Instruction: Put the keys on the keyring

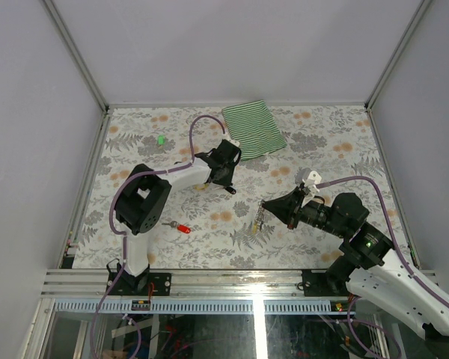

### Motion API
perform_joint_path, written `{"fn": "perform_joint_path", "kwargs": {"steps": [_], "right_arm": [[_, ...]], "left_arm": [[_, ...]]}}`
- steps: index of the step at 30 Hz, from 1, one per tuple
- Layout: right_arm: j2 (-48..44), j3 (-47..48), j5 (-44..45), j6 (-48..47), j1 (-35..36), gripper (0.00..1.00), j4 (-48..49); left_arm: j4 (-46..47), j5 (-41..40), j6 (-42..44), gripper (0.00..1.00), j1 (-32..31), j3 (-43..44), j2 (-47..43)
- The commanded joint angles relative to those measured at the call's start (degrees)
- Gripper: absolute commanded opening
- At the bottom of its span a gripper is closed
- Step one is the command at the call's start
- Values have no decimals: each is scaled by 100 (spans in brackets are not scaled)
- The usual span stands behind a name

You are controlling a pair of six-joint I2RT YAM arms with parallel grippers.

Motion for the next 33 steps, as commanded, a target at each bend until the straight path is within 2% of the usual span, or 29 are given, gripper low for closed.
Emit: {"fn": "perform_joint_path", "kwargs": {"steps": [1,8,19,22,26,29,33], "right_arm": [[-23,57,-9,68,36,0,352],[-26,48,-13,80,37,0,361],[4,50,-9,70,34,0,425],[-37,40,45,73,33,0,425],[-113,26,117,21,37,0,469],[-182,-53,-122,-20,35,0,697],[-123,40,-343,-183,34,0,801]], "left_arm": [[28,-6,80,15,41,143,63],[25,42,63,13,41,126,72],[97,233,58,0,37,94,76],[166,287,93,0,41,33,4],[463,578,208,0,44,-191,-298],[794,1039,406,0,32,-455,-714],[1143,1236,590,0,17,-820,-1306]]}}
